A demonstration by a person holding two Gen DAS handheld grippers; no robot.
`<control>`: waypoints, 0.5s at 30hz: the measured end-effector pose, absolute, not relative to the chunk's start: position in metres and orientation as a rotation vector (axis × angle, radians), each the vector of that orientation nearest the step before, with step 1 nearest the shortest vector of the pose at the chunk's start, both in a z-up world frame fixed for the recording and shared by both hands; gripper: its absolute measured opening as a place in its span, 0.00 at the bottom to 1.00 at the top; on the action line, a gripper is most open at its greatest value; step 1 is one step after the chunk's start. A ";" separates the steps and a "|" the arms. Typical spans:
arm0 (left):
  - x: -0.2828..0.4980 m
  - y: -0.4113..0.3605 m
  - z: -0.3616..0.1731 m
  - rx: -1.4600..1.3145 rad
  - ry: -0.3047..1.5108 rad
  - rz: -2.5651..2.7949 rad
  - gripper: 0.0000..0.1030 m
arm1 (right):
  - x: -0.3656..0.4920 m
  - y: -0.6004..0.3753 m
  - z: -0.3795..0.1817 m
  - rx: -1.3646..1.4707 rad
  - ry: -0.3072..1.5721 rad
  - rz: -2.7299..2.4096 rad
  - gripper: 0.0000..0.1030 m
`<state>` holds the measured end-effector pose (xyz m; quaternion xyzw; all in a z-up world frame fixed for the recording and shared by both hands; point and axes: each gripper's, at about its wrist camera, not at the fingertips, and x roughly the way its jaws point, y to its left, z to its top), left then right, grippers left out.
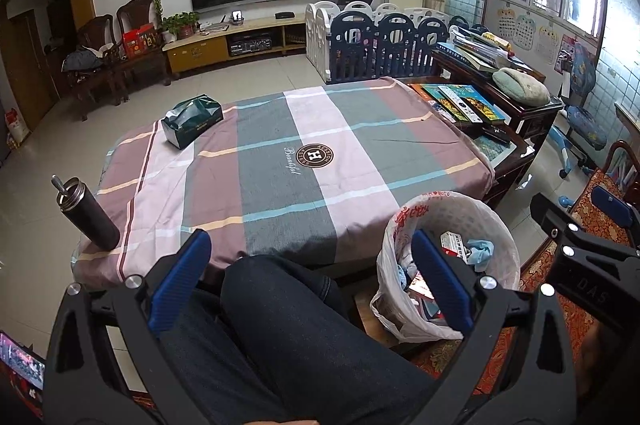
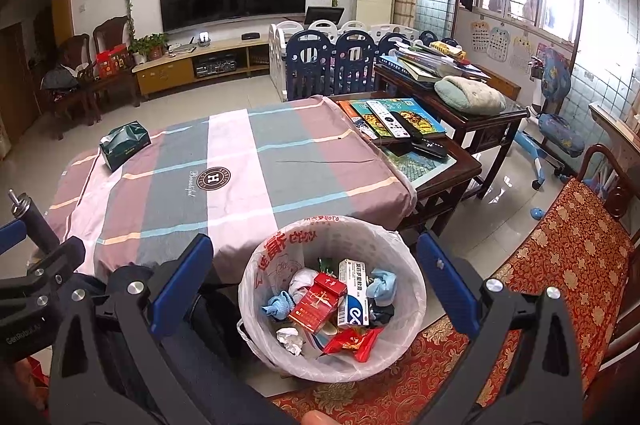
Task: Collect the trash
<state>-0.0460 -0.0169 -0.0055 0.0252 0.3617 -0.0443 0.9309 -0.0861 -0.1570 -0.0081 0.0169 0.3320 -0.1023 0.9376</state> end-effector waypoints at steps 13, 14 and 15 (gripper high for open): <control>-0.046 -0.016 -0.006 0.055 0.750 -0.092 0.97 | -0.086 -0.158 -0.011 0.043 0.684 -0.208 0.97; -0.046 -0.016 -0.006 0.054 0.750 -0.091 0.97 | -0.086 -0.158 -0.011 0.044 0.684 -0.207 0.97; -0.046 -0.016 -0.006 0.053 0.750 -0.090 0.97 | -0.086 -0.158 -0.011 0.045 0.686 -0.207 0.97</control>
